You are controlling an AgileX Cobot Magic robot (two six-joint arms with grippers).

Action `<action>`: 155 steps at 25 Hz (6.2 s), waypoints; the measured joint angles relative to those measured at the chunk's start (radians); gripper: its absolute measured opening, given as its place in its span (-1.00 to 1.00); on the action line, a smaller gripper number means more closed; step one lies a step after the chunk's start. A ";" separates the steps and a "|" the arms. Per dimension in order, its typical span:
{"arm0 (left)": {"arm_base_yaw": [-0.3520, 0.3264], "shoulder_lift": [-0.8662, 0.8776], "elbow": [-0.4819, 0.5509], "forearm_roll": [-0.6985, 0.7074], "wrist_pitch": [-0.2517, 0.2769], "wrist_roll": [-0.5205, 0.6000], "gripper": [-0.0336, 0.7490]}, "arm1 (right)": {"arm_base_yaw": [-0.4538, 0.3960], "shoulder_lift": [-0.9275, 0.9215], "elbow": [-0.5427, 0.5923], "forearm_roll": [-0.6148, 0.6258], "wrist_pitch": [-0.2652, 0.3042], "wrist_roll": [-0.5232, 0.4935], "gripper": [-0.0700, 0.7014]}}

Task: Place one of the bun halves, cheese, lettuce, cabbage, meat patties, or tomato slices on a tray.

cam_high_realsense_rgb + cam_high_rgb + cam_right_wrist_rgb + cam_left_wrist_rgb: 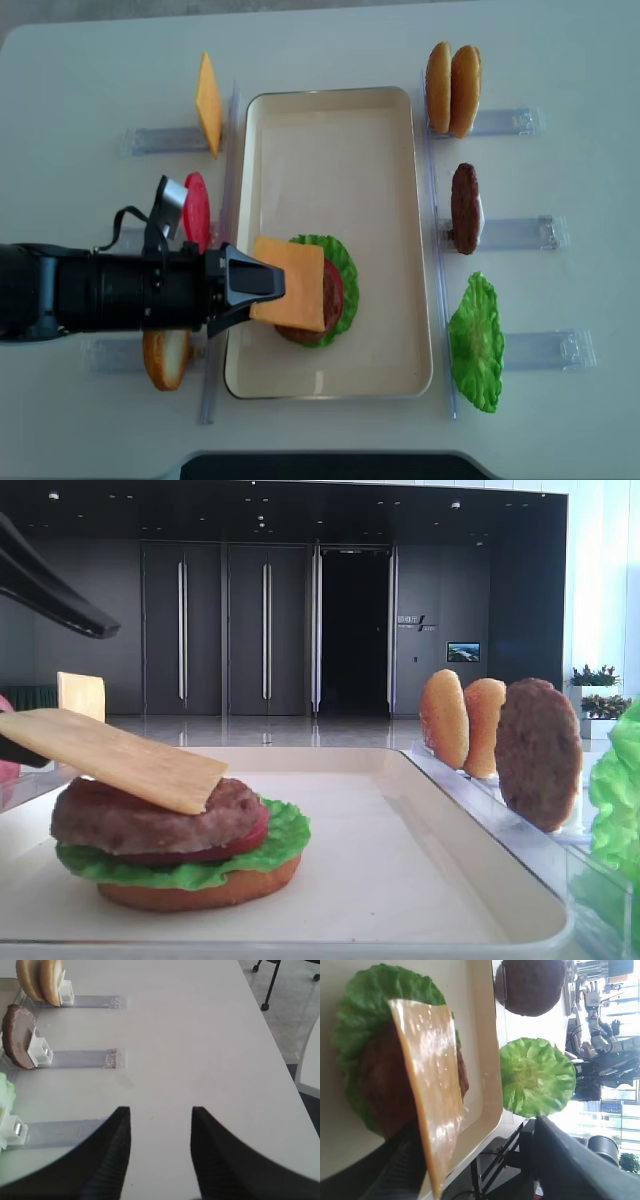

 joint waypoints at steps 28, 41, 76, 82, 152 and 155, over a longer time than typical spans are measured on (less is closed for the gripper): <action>0.000 0.005 -0.252 0.486 -0.068 -0.571 0.37 | 0.000 0.000 0.000 0.000 0.000 0.000 -0.09; 0.000 0.005 -0.295 0.512 -0.069 -0.618 0.37 | 0.000 0.000 0.000 0.000 0.000 0.000 -0.09; 0.000 0.006 -0.364 0.650 -0.043 -0.754 0.32 | 0.000 0.000 0.000 0.000 0.000 0.000 -0.09; 0.000 0.006 -0.419 0.672 -0.008 -0.767 0.32 | 0.000 0.000 0.000 0.000 0.000 0.000 -0.09; 0.141 -1.530 -0.087 1.652 0.111 -1.270 0.22 | 0.000 0.000 0.000 0.000 0.000 0.000 -0.09; 0.141 -1.530 -0.087 1.652 0.111 -1.270 0.22 | 0.000 0.000 0.000 0.000 0.000 0.000 -0.09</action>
